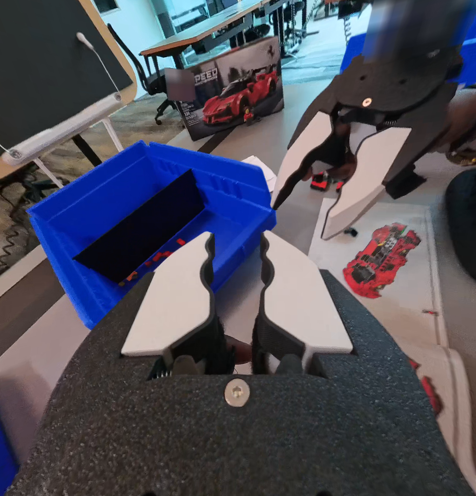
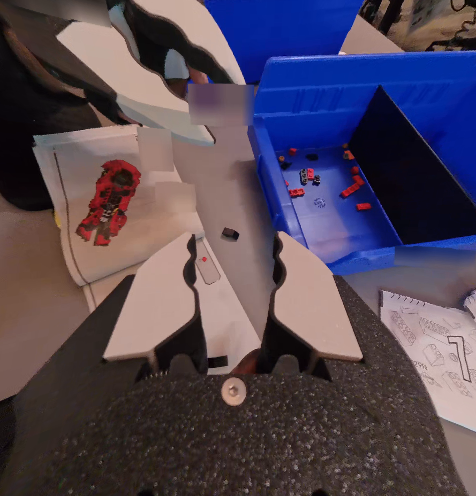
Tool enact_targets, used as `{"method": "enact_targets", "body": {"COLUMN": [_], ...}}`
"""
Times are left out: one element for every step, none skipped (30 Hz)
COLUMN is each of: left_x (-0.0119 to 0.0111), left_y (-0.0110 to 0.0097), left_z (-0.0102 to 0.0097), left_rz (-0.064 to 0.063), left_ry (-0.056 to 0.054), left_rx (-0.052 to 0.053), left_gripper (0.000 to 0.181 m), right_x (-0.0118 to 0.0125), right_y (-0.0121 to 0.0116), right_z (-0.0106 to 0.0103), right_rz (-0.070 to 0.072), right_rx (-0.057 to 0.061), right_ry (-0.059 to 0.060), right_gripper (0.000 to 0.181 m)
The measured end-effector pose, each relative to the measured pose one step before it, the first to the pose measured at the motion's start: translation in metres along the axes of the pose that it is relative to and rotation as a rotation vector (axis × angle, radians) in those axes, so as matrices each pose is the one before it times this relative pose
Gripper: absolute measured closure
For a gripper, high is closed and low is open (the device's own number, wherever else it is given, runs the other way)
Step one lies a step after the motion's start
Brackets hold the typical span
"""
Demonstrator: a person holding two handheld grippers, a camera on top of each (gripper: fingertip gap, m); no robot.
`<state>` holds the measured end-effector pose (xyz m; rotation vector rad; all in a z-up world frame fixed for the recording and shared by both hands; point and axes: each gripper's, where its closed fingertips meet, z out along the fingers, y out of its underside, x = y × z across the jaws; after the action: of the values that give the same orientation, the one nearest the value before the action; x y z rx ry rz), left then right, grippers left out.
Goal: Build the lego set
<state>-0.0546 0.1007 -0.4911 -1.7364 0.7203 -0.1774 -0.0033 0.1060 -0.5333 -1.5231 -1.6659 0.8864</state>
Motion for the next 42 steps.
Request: {"method": "enact_targets", "body": {"left_x": [-0.00302, -0.00389, -0.00227, -0.00157, -0.00178, 0.00247, 0.00583, 0.00452, 0.00134, -0.00125, -0.00214, -0.00060, 0.00160, 0.00189, 0.00080, 0.00081, 0.00121, 0.00070, -0.00035, -0.00110, -0.00168, -0.00232, -0.00262, -0.00239, -0.00182, -0.00129, -0.00081, -0.00039, -0.00016, -0.00010, 0.00018, -0.00006, -0.00046, -0.00037, -0.00001, 0.00056, 0.00065, 0.00081, 0.00079, 0.00034, 0.00010, 0.00050], "left_y": [0.00354, 0.00239, 0.00205, 0.00346, 0.00567, 0.00645, 0.00658, 0.00633, 0.00625, 0.00645, 0.00619, 0.00535, 0.00448, 0.00376, 0.00320, 0.00295, 0.00268, 0.00210, 0.00116, 0.00090, 0.00077, 0.00031, 0.00001, 0.00010, 0.00076, 0.00085, 0.00050, -0.00018, -0.00045, -0.00029, -0.00006, -0.00004, 0.00021, 0.00031, 0.00032, 0.00009, 0.00012, 0.00027, 0.00052, 0.00065, 0.00038, 0.00012], "left_z": [0.00226, 0.00186, 0.00177, 0.00177, 0.00152, 0.00125, 0.00108, 0.00114, 0.00165, 0.00212, 0.00229, 0.00206, 0.00164, 0.00125, 0.00091, 0.00061, 0.00069, 0.00078, 0.00052, 0.00029, 0.00008, -0.00061, -0.00116, -0.00134, -0.00107, -0.00067, -0.00051, -0.00048, -0.00038, -0.00025, -0.00010, 0.00006, 0.00027, 0.00021, 0.00023, 0.00001, 0.00013, 0.00020, 0.00043, 0.00048, 0.00037, -0.00011], "left_rz": [0.0226, 0.0074, 0.0023, -0.0003, -0.0216, -0.0341, -0.0285, -0.0087, 0.0127, 0.0249, 0.0230, 0.0123, -0.0004, -0.0121, -0.0180, -0.0180, -0.0148, -0.0107, -0.0074, -0.0090, -0.0124, -0.0140, -0.0156, -0.0171, -0.0189, -0.0194, -0.0183, -0.0137, -0.0078, -0.0045, -0.0023, -0.0024, -0.0038, -0.0037, -0.0021, 0.0017, 0.0055, 0.0073, 0.0072, 0.0049, 0.0030, 0.0040], "left_ry": [-0.0167, -0.0183, -0.0036, -0.0003, -0.0059, 0.0208, 0.0404, 0.0275, 0.0060, -0.0077, -0.0120, 0.0019, 0.0201, 0.0212, 0.0110, 0.0093, 0.0118, 0.0096, 0.0035, 0.0006, -0.0021, -0.0062, -0.0083, -0.0049, 0.0006, 0.0059, 0.0069, 0.0064, 0.0048, 0.0033, 0.0037, 0.0014, -0.0011, -0.0003, 0.0016, 0.0029, 0.0013, 0.0009, 0.0015, -0.0010, -0.0016, 0.0029], "left_rx": [0.0033, 0.0103, 0.0120, 0.0088, -0.0028, -0.0096, -0.0102, -0.0076, -0.0113, -0.0205, -0.0236, -0.0194, -0.0154, -0.0131, -0.0106, -0.0112, -0.0112, -0.0096, -0.0068, -0.0045, -0.0026, 0.0003, 0.0041, 0.0029, -0.0012, -0.0037, -0.0020, 0.0030, 0.0047, 0.0022, 0.0012, 0.0001, -0.0013, -0.0022, -0.0023, -0.0010, -0.0007, -0.0027, -0.0044, -0.0050, -0.0039, -0.0008], "left_gripper": [0.152, 0.154, 0.156, 0.157, 0.159, 0.159, 0.159, 0.159, 0.160, 0.161, 0.162, 0.162, 0.163, 0.163, 0.163, 0.164, 0.164, 0.164, 0.164, 0.164, 0.164, 0.165, 0.166, 0.167, 0.167, 0.168, 0.168, 0.168, 0.168, 0.168, 0.168, 0.168, 0.169, 0.169, 0.169, 0.169, 0.170, 0.170, 0.170, 0.170, 0.170, 0.170], "right_x": [0.00279, 0.00299, 0.00197, -0.00139, -0.00268, -0.00354, -0.00445, -0.00302, -0.00068, 0.00050, 0.00156, 0.00116, -0.00010, -0.00110, 0.00016, 0.00113, 0.00052, -0.00058, -0.00025, 0.00092, 0.00022, -0.00111, -0.00247, -0.00138, -0.00006, -0.00065, -0.00088, -0.00059, -0.00191, -0.00335, -0.00348, -0.00106, -0.00046, -0.00563, -0.01204, -0.01378, -0.01234, -0.01314, -0.01108, -0.00576, -0.00244, 0.00204], "right_y": [0.00257, 0.00252, 0.00296, 0.00358, 0.00378, 0.00390, 0.00430, 0.00488, 0.00527, 0.00516, 0.00487, 0.00497, 0.00487, 0.00399, 0.00237, 0.00175, 0.00151, 0.00117, 0.00030, -0.00018, -0.00070, -0.00169, -0.00213, -0.00102, -0.00097, -0.00100, -0.00083, -0.00136, -0.00154, -0.00094, 0.00051, 0.00153, -0.00199, -0.00824, -0.01261, -0.01306, -0.01043, -0.00564, -0.00135, 0.00164, 0.00573, 0.00980], "right_z": [0.00246, 0.00214, 0.00232, 0.00201, 0.00182, 0.00204, 0.00259, 0.00286, 0.00285, 0.00258, 0.00213, 0.00164, 0.00120, 0.00093, 0.00045, 0.00026, 0.00030, 0.00016, 0.00015, 0.00010, 0.00016, 0.00029, 0.00032, 0.00020, -0.00004, -0.00030, -0.00067, -0.00067, -0.00039, 0.00031, 0.00115, 0.00110, 0.00070, 0.00089, 0.00154, 0.00361, 0.00671, 0.00911, 0.01033, 0.01038, 0.00946, 0.00812], "right_rz": [-0.0067, -0.0124, -0.0133, -0.0120, -0.0048, 0.0041, 0.0070, 0.0059, 0.0023, -0.0009, -0.0013, -0.0064, -0.0131, -0.0147, -0.0066, 0.0058, 0.0148, 0.0156, 0.0150, 0.0155, 0.0143, 0.0127, 0.0045, -0.0082, -0.0110, -0.0044, 0.0063, 0.0117, 0.0112, 0.0089, 0.0049, -0.0024, -0.0099, -0.0160, -0.0224, -0.0212, -0.0099, -0.0061, -0.0060, -0.0048, -0.0116, -0.0164], "right_rx": [0.0068, 0.0062, 0.0048, -0.0006, -0.0042, -0.0067, -0.0115, -0.0148, -0.0196, -0.0228, -0.0223, -0.0249, -0.0255, -0.0179, -0.0063, -0.0003, 0.0003, 0.0023, 0.0082, 0.0124, 0.0144, 0.0201, 0.0193, 0.0039, 0.0007, -0.0003, -0.0017, 0.0060, 0.0136, 0.0138, 0.0033, -0.0133, -0.0046, 0.0208, 0.0382, 0.0387, 0.0279, 0.0047, -0.0183, -0.0293, -0.0426, -0.0588], "right_ry": [0.0047, 0.0110, 0.0079, -0.0122, -0.0199, -0.0268, -0.0342, -0.0251, -0.0088, 0.0011, 0.0118, 0.0120, 0.0037, -0.0039, 0.0020, 0.0037, -0.0057, -0.0177, -0.0170, -0.0082, -0.0091, -0.0131, -0.0174, -0.0089, -0.0005, -0.0076, -0.0118, -0.0101, -0.0157, -0.0241, -0.0233, -0.0053, 0.0064, -0.0158, -0.0496, -0.0551, -0.0454, -0.0551, -0.0472, -0.0195, -0.0057, 0.0174], "right_gripper": [0.129, 0.133, 0.135, 0.137, 0.138, 0.138, 0.138, 0.138, 0.137, 0.138, 0.138, 0.140, 0.141, 0.143, 0.145, 0.147, 0.148, 0.149, 0.151, 0.153, 0.154, 0.154, 0.154, 0.153, 0.150, 0.147, 0.147, 0.147, 0.148, 0.149, 0.149, 0.150, 0.150, 0.153, 0.161, 0.167, 0.170, 0.169, 0.163, 0.157, 0.151, 0.145]}}
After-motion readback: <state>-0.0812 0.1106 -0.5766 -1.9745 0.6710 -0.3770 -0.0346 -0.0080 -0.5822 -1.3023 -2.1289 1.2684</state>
